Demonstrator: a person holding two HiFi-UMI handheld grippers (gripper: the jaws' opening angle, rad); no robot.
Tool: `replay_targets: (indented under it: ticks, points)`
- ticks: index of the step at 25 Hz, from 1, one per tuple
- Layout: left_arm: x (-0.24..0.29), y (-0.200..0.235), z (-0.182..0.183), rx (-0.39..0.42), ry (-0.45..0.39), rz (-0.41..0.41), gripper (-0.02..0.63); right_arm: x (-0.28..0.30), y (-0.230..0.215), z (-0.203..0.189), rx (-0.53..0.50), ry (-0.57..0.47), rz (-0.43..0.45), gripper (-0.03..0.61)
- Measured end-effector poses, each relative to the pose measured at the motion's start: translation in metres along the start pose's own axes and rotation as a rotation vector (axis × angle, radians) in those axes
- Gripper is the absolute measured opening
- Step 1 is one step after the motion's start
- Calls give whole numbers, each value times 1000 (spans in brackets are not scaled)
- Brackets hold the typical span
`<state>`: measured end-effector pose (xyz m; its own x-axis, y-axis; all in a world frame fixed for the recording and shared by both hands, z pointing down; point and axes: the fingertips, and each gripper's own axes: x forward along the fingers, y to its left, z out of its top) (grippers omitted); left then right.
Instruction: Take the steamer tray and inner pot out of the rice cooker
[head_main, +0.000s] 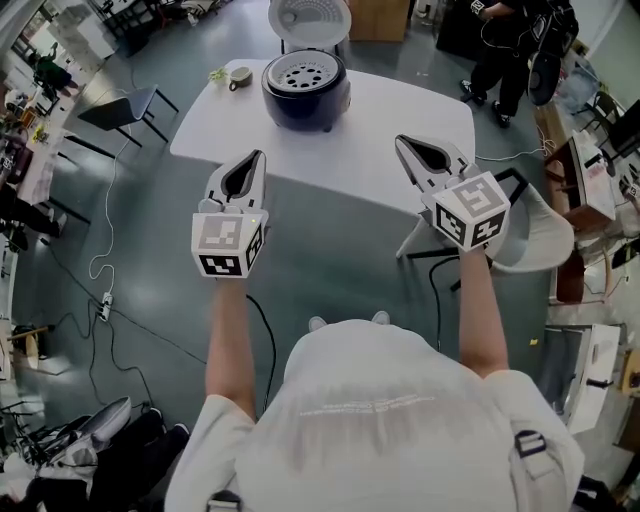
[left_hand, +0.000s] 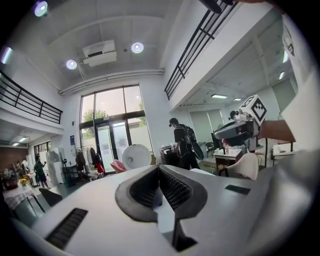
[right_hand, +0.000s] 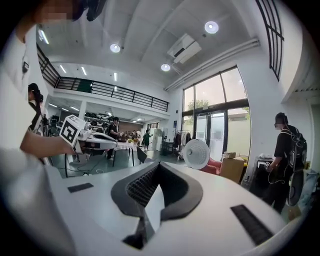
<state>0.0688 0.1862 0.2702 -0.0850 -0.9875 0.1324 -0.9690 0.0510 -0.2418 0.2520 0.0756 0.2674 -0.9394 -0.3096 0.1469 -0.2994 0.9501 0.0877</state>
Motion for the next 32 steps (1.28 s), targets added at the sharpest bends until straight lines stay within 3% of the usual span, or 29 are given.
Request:
replay_targets:
  ticks: [5, 10, 12, 14, 16, 21, 32]
  points:
    - [-4, -1, -1, -36, -25, -72, 14, 8, 6, 3, -24, -7, -20, 25]
    - [-13, 13, -1, -44, -83, -79, 20, 16, 15, 7, -2, -13, -12, 28]
    - [-16, 22, -3, -43, -84, -69, 99, 19, 20, 9, 22, -20, -2, 40]
    - [-17, 30, -9, -26, -65, -54, 204, 22, 26, 10, 36, -22, -5, 103]
    - [-20, 36, -18, 1, -41, -51, 232, 27, 35, 8, 36, -17, -7, 129]
    - [-29, 50, -35, -4, -24, -87, 236, 41, 58, 1, 31, 8, -16, 210]
    - [-36, 70, -57, -41, -14, -123, 215, 60, 75, -1, 47, 31, -46, 238]
